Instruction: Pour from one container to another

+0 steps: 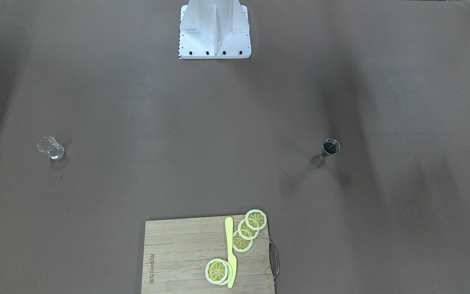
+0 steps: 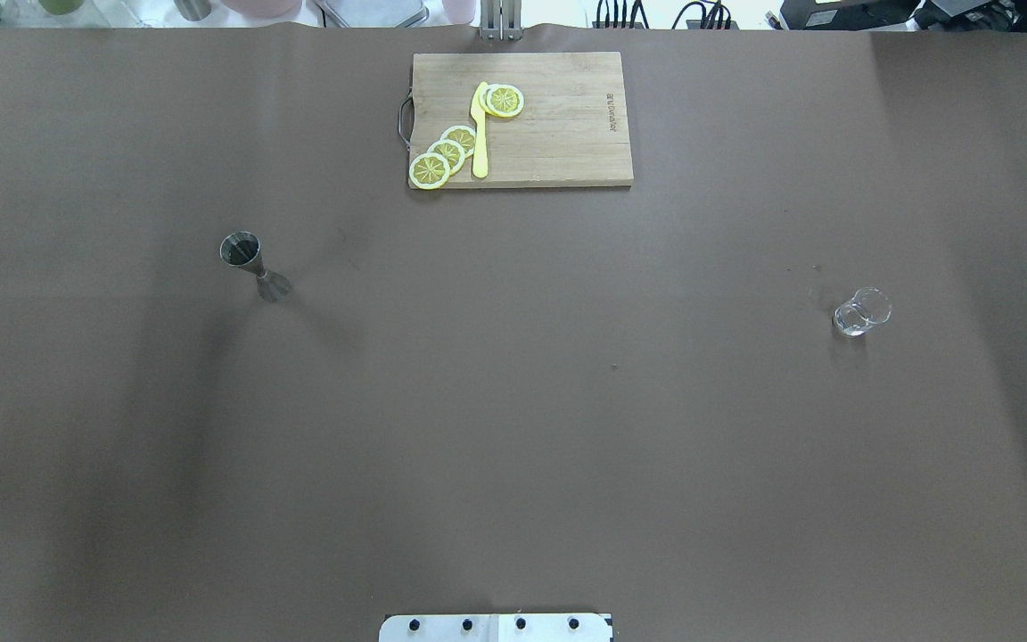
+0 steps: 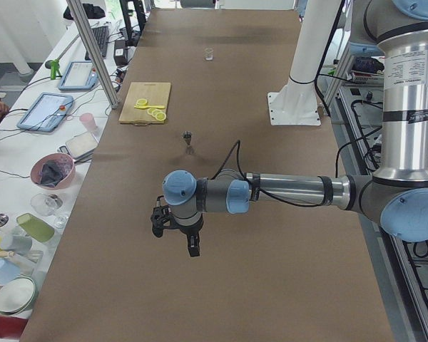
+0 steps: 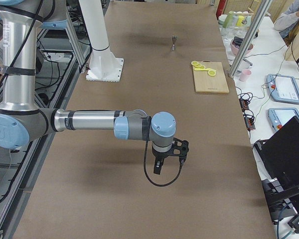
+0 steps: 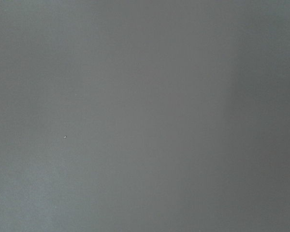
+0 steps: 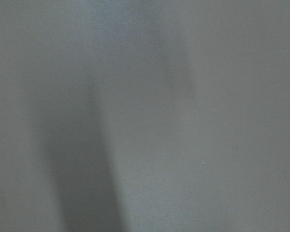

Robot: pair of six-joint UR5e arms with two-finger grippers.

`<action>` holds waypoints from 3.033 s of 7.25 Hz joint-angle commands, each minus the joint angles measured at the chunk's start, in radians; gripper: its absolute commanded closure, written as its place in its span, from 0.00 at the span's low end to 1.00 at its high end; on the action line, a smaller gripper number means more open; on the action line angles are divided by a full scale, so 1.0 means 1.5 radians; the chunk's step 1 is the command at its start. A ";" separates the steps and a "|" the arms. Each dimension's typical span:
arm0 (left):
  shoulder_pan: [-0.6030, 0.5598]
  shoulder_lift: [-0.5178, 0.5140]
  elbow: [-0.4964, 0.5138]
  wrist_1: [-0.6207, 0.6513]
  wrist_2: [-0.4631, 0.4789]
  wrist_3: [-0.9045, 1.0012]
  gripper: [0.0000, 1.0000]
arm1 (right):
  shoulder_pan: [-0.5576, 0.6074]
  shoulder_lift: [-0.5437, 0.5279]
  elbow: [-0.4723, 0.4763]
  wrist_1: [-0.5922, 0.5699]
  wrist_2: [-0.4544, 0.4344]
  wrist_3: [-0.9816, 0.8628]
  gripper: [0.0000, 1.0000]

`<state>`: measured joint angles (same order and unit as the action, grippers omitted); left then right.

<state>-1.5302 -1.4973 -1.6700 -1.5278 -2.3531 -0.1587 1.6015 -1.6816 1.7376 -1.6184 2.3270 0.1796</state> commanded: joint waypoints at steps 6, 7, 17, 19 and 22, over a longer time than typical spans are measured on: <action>0.000 0.001 0.000 0.000 0.000 0.000 0.01 | 0.000 -0.001 0.003 0.070 -0.016 0.000 0.00; 0.000 0.001 0.000 0.000 0.000 0.000 0.01 | 0.000 -0.002 0.003 0.071 -0.011 -0.001 0.00; 0.002 -0.011 0.006 0.000 0.001 -0.001 0.01 | -0.002 -0.055 0.116 0.066 0.017 -0.207 0.00; 0.002 -0.013 0.009 0.001 0.001 0.000 0.01 | -0.003 -0.053 0.118 0.070 0.043 -0.211 0.00; 0.002 -0.020 0.015 0.001 0.002 -0.001 0.01 | -0.019 -0.047 0.119 0.096 0.074 -0.212 0.00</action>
<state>-1.5278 -1.5243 -1.6492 -1.5263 -2.3503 -0.1584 1.5869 -1.7541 1.9146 -1.5040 2.4226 -0.1390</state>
